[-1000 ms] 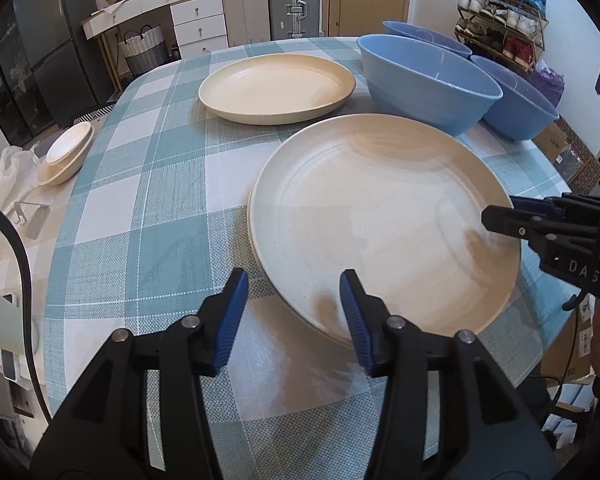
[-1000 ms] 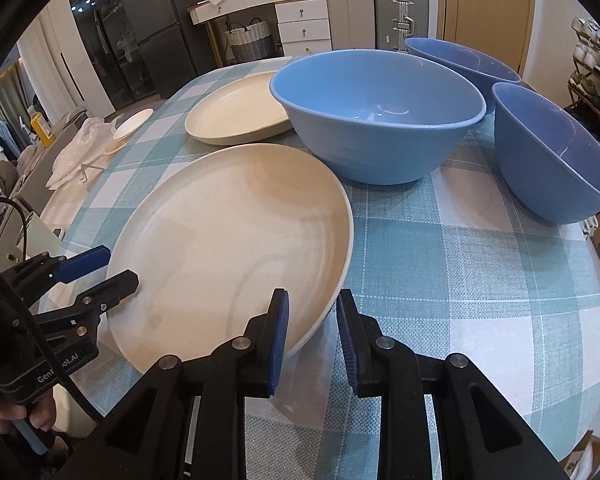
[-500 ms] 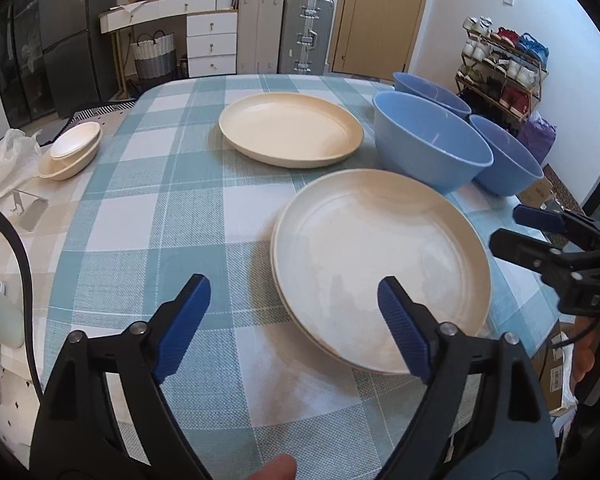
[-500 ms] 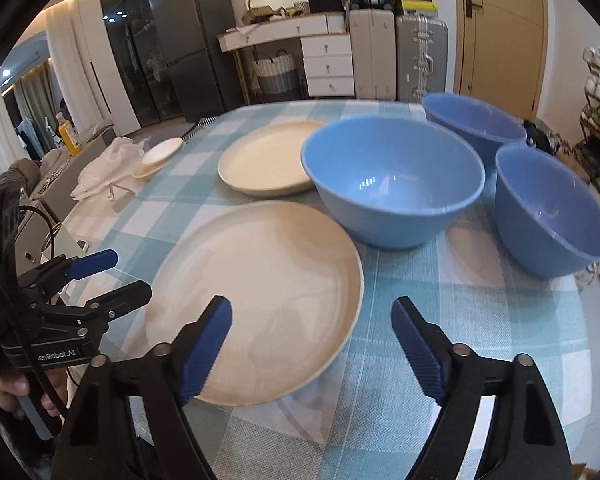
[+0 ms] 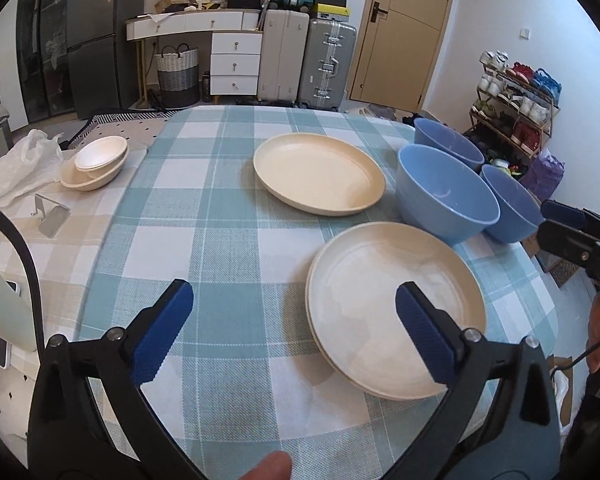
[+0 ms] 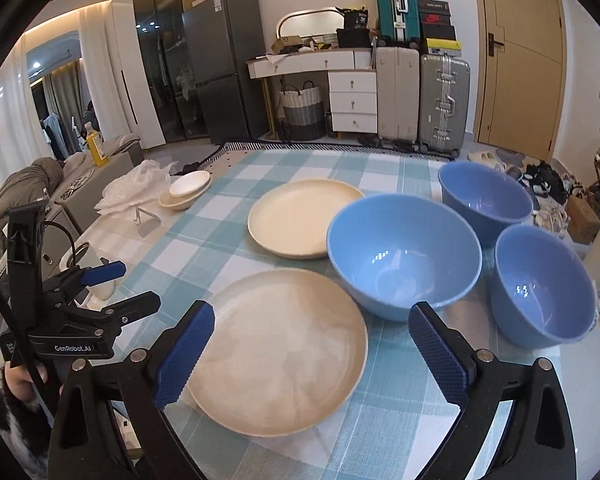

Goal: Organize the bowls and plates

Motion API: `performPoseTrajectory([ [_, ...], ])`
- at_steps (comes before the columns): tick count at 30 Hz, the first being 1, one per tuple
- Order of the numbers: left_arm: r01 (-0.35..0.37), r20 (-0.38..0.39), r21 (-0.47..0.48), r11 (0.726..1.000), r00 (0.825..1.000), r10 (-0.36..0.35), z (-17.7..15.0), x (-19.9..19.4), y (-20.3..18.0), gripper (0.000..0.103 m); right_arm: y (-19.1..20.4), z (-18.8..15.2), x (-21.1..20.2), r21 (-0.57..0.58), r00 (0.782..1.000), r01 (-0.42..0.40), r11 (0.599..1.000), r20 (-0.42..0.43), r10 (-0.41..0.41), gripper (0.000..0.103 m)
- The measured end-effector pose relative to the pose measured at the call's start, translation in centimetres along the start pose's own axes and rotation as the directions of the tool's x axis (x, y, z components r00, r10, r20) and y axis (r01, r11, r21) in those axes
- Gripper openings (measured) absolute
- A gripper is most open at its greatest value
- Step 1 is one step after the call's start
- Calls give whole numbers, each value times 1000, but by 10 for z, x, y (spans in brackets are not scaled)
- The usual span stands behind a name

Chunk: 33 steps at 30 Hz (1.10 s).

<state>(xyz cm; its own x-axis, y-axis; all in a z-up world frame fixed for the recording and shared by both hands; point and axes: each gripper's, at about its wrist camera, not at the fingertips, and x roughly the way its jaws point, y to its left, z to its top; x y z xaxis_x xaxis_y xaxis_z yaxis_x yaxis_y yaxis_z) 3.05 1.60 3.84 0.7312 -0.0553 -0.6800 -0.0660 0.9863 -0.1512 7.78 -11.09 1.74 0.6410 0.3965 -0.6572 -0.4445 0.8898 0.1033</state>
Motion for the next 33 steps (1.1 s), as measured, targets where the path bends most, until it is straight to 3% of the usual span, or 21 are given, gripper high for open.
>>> performPoseTrajectory([
  [19,-50,48,-14,999,998,51,64,-3,0,101,-29,78,-6,7,990,-134,991,43,133,103],
  [33,-53,52,-67,996,997,56,95,14,7,101,-68,124,-10,68,987,-139,988,96,132,103],
])
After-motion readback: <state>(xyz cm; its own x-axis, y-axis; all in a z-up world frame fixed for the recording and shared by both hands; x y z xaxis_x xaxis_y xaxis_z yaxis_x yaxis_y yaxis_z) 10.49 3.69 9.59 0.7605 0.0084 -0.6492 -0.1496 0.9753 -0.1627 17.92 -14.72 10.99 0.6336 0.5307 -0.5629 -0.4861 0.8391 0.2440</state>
